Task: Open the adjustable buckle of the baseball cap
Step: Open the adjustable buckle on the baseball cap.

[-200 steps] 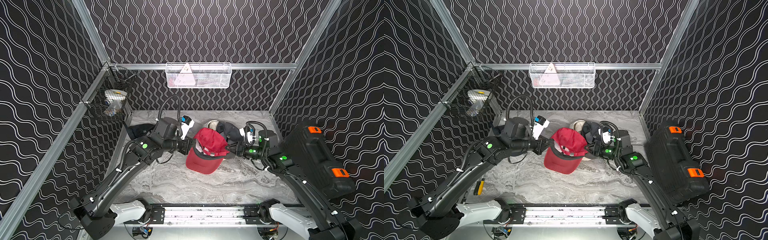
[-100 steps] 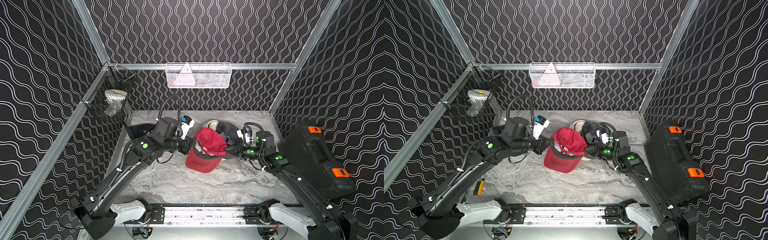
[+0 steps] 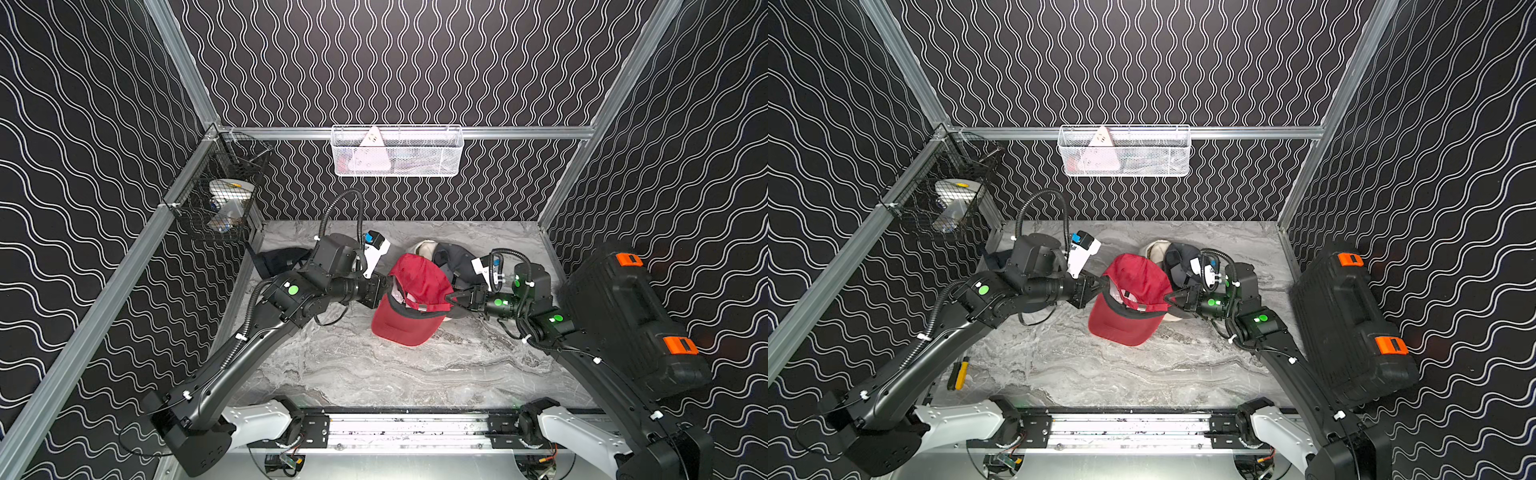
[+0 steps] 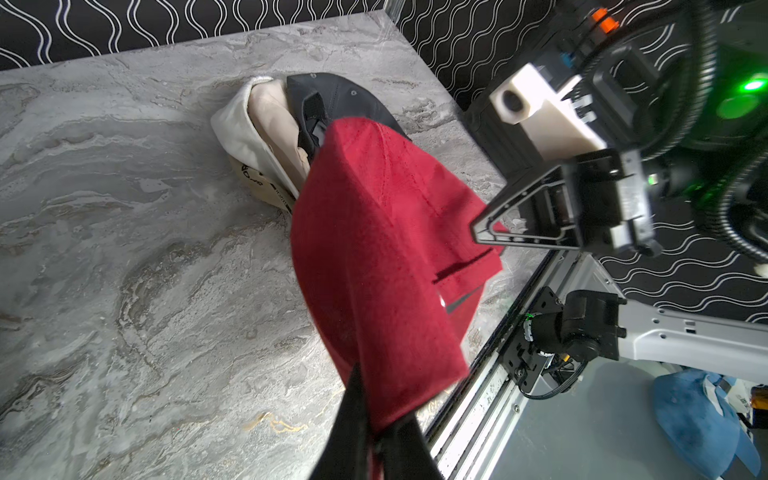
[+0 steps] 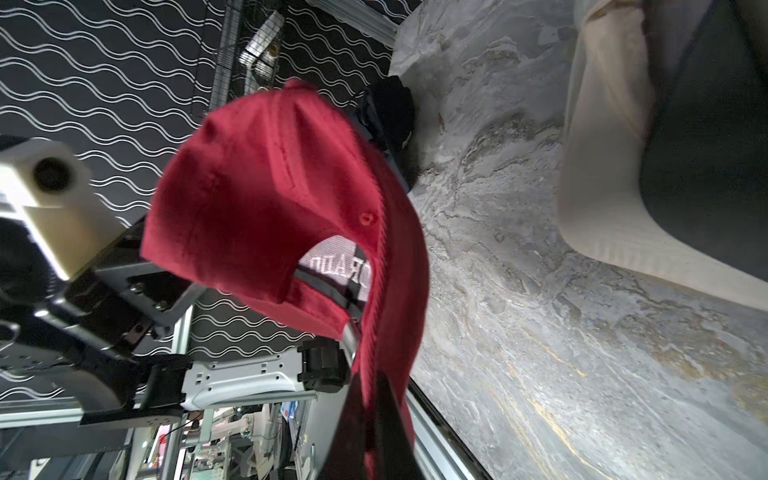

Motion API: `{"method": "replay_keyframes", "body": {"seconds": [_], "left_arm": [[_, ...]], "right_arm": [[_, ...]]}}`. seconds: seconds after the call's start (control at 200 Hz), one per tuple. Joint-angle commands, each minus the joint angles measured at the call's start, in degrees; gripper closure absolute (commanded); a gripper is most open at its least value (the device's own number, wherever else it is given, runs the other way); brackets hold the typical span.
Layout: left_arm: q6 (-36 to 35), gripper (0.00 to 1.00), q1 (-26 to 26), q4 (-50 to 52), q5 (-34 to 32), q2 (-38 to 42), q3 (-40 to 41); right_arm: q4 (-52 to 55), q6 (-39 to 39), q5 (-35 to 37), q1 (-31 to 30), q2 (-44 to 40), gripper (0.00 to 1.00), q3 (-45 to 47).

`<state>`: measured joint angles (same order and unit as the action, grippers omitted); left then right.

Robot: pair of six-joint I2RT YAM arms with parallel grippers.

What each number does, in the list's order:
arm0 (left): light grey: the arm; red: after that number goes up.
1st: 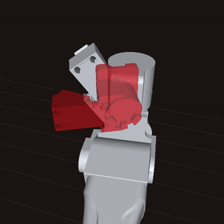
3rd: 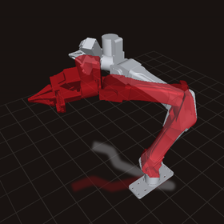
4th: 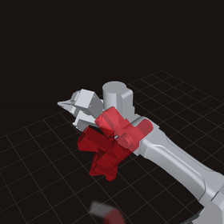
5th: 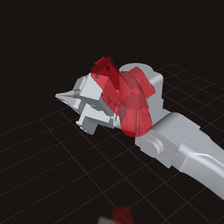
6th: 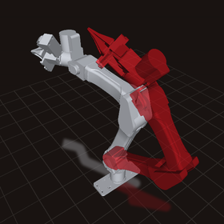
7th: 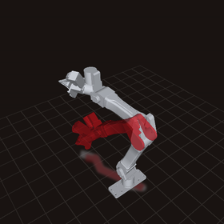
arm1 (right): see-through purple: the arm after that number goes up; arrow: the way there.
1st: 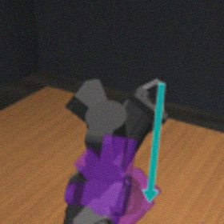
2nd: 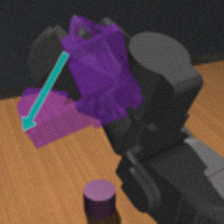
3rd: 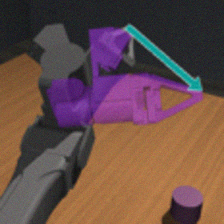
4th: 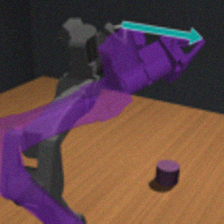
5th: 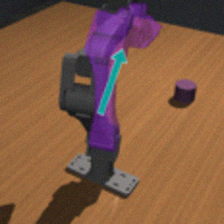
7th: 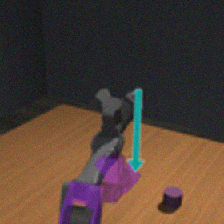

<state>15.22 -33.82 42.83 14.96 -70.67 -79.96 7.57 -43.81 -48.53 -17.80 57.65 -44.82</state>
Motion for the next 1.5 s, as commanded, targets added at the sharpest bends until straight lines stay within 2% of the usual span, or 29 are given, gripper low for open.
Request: {"method": "replay_keyframes", "body": {"seconds": [0.0, 0.135, 0.235, 0.375, 0.53, 0.786, 1.156, 1.496], "left_arm": [[-0.8, 0.46, 0.1, 3.8, -2.6, -1.8, -0.9], [-1.3, 0.32, 0.1, 6.1, -8.5, -0.6, -1.1], [-1.9, 0.26, 0.1, 6.5, -9.5, 1.2, -2.1], [-2.3, 0.26, 0.0, 7.6, -6.8, 1.1, -4.7], [0.3, 0.27, -0.9, 2.7, -0.5, 1.3, -4.4], [3.5, 0.27, -5.4, -3.7, 1.3, -2.0, -5.7], [5.5, 0.27, -12.0, -8.2, -1.3, -8.5, -8.7], [7.5, 0.31, -14.0, -10.6, -3.7, -13.2, -9.5]], "right_arm": [[-10.7, -6.0, -4.0, 0.5, -1.9, 1.00, 0.8], [-15.9, -10.6, -5.9, 2.4, -3.4, 1.00, 1.0], [-21.3, -14.9, -7.2, 3.9, -3.7, 1.00, 1.8], [-25.6, -18.6, -7.5, 4.7, -3.3, 1.00, 2.8], [-24.8, -18.6, -7.2, 4.9, -3.2, 1.00, 2.5], [-22.0, -17.2, -6.5, 4.8, -3.8, 1.00, 2.1], [-24.5, -18.9, -6.0, 4.9, -3.6, 1.00, 4.2], [-25.6, -19.3, -6.1, 4.8, -3.3, 1.00, 5.1]]}}
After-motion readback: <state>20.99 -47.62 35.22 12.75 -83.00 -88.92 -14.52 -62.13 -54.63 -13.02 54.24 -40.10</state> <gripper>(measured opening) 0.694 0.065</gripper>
